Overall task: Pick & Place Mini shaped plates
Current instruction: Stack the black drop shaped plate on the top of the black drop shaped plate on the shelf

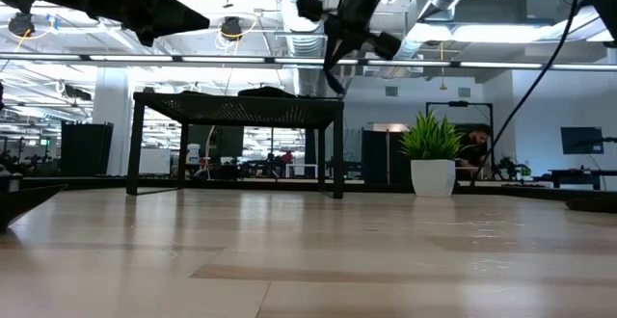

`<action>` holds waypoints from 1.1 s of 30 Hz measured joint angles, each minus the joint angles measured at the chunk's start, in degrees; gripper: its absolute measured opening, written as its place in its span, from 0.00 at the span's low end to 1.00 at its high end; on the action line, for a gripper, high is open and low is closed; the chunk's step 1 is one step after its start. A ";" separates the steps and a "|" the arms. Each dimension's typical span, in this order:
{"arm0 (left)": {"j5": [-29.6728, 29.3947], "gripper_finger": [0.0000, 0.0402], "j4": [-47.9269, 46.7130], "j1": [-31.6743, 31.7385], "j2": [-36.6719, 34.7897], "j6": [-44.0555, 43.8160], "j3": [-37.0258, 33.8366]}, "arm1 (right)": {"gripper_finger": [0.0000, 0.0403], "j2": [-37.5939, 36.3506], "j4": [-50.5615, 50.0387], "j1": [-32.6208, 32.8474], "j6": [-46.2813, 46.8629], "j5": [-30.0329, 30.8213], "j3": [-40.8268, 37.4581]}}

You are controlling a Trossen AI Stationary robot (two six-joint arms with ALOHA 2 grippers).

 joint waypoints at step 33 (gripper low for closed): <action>0.00 0.03 0.02 0.02 0.00 -1.20 0.00 | 0.00 -0.16 7.89 -0.35 2.11 3.42 -3.00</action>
